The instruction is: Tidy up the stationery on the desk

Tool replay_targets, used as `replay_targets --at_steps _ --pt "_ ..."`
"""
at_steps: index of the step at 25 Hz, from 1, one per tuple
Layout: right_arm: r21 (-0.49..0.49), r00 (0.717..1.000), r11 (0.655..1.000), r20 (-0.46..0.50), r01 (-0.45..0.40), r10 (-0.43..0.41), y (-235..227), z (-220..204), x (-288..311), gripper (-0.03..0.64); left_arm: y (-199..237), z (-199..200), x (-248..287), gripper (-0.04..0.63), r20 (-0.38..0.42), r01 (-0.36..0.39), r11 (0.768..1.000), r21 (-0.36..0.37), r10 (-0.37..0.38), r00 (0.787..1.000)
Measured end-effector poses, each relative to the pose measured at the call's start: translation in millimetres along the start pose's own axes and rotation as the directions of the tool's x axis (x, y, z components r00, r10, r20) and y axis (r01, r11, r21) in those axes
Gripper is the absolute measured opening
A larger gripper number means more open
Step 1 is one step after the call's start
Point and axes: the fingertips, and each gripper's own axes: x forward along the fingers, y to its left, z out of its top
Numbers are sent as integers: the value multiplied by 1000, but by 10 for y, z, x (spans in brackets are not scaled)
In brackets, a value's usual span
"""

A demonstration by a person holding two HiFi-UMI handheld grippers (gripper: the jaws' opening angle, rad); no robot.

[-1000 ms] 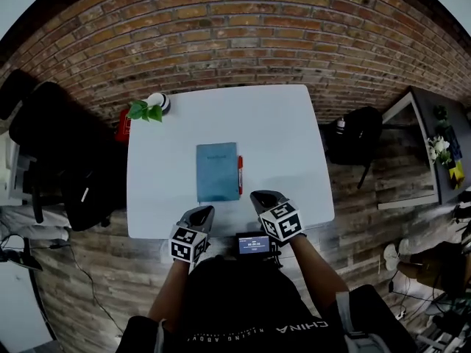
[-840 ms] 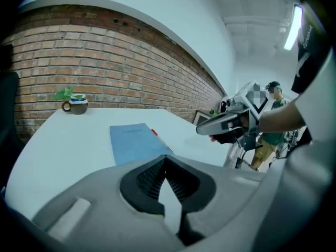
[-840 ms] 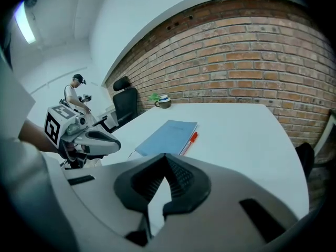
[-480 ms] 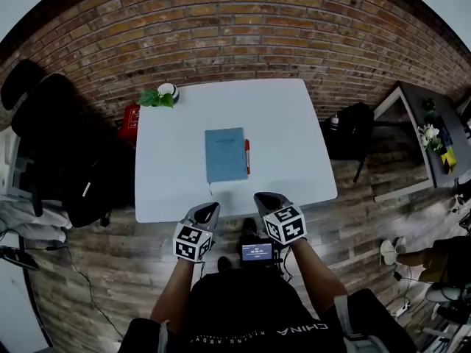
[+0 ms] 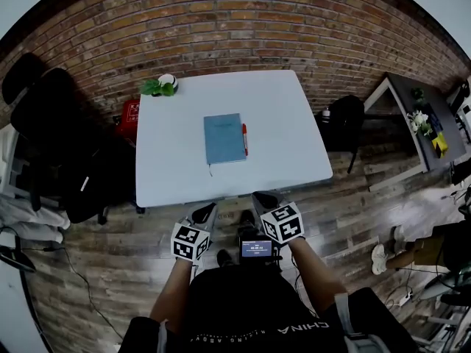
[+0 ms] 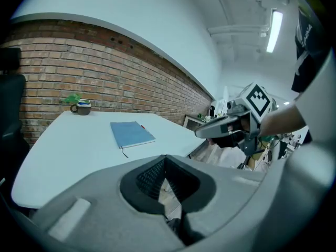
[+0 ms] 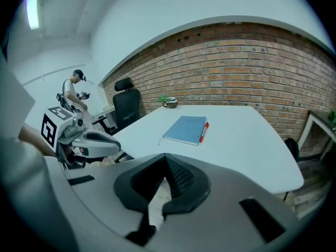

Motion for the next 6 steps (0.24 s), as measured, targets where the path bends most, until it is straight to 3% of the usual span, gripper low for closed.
replay_targets --at_steps 6 --pt "-1 1000 1000 19 5 -5 131 -39 -121 8 -145 -71 -100 11 -12 15 1000 18 -15 1000"
